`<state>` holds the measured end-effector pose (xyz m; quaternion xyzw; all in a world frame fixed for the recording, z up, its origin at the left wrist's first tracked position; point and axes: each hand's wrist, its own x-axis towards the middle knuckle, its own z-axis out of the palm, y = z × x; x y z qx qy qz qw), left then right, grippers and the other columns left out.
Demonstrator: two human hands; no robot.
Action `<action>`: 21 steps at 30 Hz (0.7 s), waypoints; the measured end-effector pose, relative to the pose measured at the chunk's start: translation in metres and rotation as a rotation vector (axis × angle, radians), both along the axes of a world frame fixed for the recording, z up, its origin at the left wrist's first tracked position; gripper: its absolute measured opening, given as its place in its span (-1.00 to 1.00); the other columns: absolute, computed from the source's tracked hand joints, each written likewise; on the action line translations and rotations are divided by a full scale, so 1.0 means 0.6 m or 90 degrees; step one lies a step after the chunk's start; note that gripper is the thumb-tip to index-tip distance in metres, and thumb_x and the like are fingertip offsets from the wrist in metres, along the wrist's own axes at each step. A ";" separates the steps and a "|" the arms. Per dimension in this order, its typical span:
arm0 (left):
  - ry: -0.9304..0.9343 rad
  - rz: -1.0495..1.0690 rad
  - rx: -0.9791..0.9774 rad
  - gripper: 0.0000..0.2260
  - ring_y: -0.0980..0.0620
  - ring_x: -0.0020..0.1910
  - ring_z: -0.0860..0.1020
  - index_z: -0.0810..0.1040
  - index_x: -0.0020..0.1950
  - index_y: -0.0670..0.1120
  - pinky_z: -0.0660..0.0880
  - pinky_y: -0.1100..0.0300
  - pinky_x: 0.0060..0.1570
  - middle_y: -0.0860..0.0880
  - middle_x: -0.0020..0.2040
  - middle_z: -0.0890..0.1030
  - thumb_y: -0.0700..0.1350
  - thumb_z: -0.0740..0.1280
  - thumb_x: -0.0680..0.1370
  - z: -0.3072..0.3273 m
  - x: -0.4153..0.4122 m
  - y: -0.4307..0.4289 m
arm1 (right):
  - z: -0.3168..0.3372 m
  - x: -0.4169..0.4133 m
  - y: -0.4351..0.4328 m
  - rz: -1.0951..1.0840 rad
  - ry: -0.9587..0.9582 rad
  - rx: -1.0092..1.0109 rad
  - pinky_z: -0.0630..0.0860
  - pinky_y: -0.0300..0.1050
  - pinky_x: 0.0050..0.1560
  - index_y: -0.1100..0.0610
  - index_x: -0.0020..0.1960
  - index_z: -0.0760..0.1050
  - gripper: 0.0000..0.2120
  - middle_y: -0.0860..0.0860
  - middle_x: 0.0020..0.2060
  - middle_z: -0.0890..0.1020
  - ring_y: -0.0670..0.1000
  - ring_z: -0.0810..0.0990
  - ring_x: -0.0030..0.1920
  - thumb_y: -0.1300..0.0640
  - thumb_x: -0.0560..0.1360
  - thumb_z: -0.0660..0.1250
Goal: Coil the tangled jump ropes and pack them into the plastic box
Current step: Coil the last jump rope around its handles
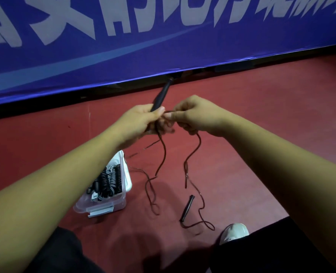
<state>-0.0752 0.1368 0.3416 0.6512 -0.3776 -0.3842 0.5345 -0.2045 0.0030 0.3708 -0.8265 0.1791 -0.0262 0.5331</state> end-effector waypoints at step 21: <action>-0.318 0.226 0.069 -0.83 0.04 -0.16 0.47 0.64 0.12 -0.13 0.37 0.29 -0.21 -0.03 -0.18 0.58 -0.11 0.32 0.61 0.004 0.071 0.017 | -0.011 -0.025 -0.022 0.025 0.073 -0.112 0.58 -0.09 -0.24 0.23 -0.21 0.57 -0.77 0.12 -0.33 0.64 0.01 0.62 -0.34 0.18 0.59 0.34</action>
